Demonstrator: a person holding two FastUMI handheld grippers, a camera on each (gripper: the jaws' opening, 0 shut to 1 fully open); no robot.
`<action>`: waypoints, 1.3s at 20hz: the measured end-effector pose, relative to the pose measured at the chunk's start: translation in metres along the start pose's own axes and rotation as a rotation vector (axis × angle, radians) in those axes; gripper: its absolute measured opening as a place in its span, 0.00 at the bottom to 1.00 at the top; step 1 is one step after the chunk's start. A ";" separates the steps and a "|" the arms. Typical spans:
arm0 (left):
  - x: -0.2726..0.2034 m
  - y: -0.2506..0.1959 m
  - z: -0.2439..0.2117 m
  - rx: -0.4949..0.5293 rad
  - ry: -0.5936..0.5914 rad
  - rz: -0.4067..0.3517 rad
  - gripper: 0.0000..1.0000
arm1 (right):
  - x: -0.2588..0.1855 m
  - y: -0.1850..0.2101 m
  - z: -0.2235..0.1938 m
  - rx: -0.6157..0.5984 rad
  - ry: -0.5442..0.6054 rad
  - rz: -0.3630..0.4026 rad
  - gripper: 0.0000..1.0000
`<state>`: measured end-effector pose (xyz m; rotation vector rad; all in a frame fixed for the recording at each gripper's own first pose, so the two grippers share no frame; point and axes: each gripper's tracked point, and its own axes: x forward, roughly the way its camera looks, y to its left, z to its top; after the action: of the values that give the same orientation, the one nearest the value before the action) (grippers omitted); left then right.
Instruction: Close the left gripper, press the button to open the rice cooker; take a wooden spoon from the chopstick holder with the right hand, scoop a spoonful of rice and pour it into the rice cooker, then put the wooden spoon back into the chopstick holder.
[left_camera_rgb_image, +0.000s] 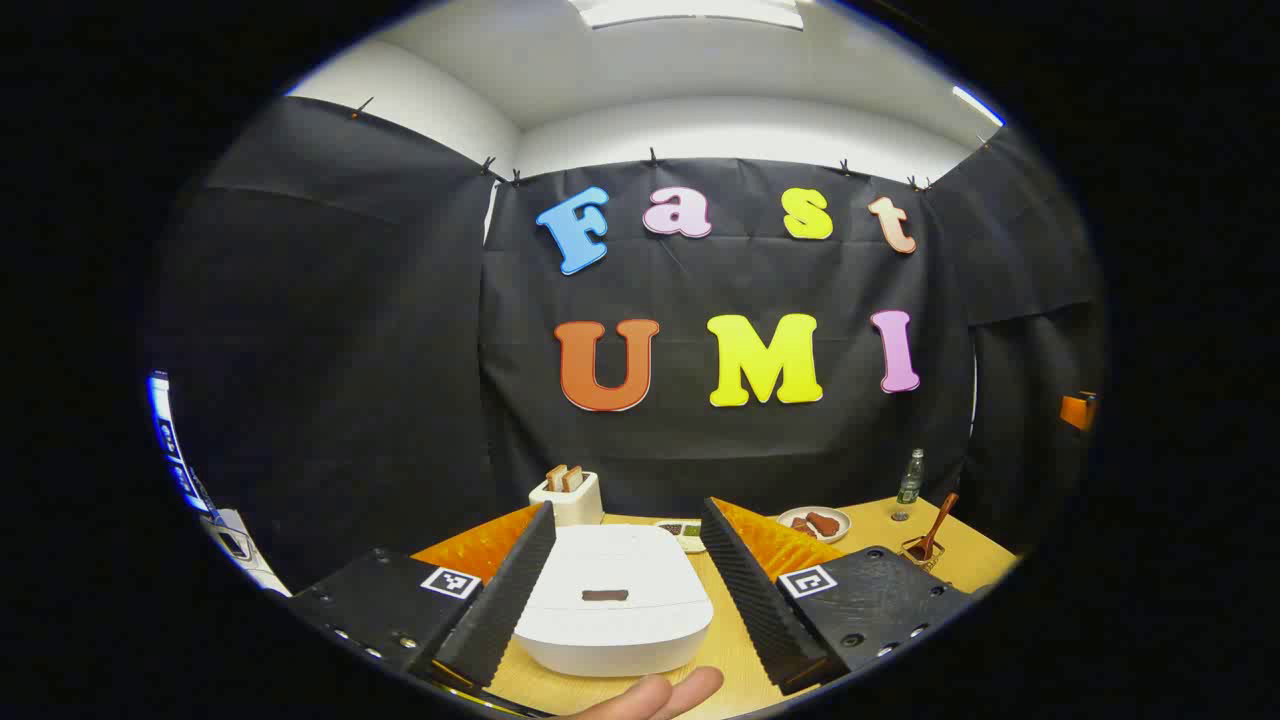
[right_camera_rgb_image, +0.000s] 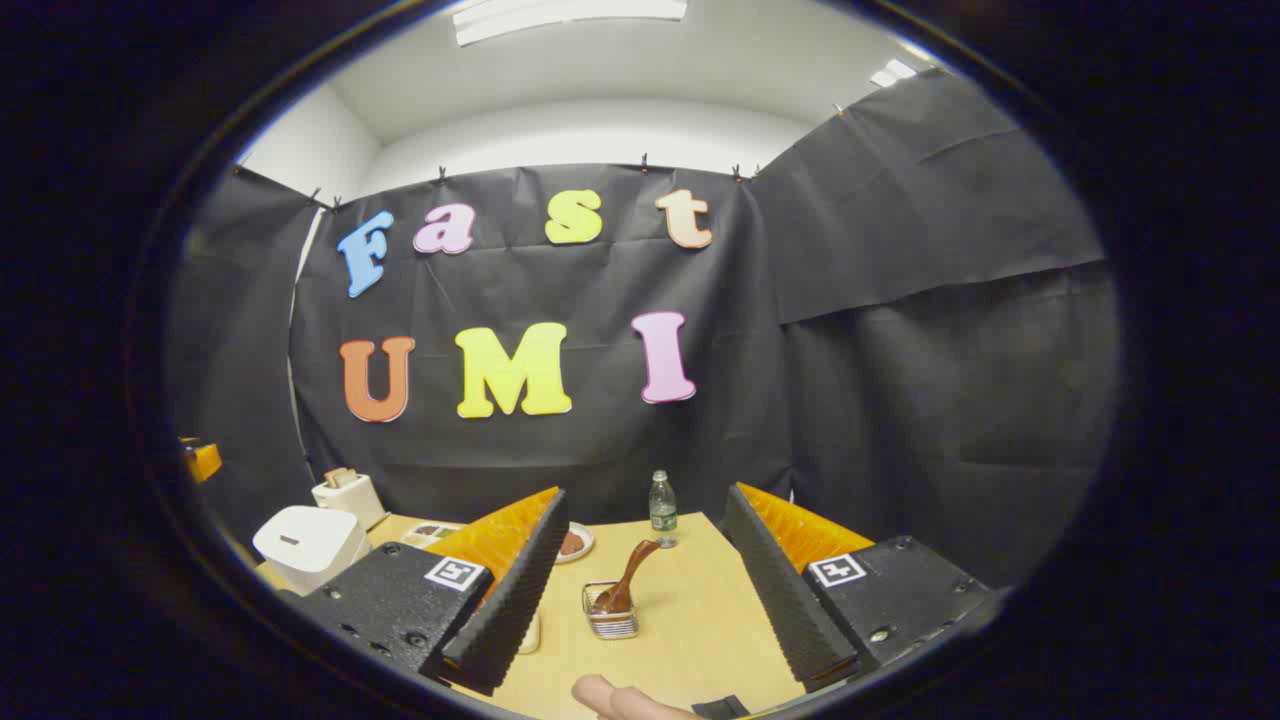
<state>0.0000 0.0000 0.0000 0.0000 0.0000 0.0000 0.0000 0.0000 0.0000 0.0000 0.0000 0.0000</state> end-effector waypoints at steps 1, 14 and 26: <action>-0.001 0.000 0.000 0.004 0.001 0.000 0.93 | 0.001 0.001 -0.001 0.002 0.003 0.004 1.00; 0.005 -0.003 -0.016 0.016 0.034 -0.008 0.93 | 0.004 -0.003 -0.012 0.010 0.005 0.007 1.00; 0.022 0.005 -0.020 -0.059 0.044 -0.003 0.83 | 0.009 0.015 -0.032 -0.015 0.012 0.039 1.00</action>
<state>0.0222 0.0055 -0.0198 -0.0586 0.0442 -0.0027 0.0086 0.0146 -0.0320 -0.0151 0.0116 0.0386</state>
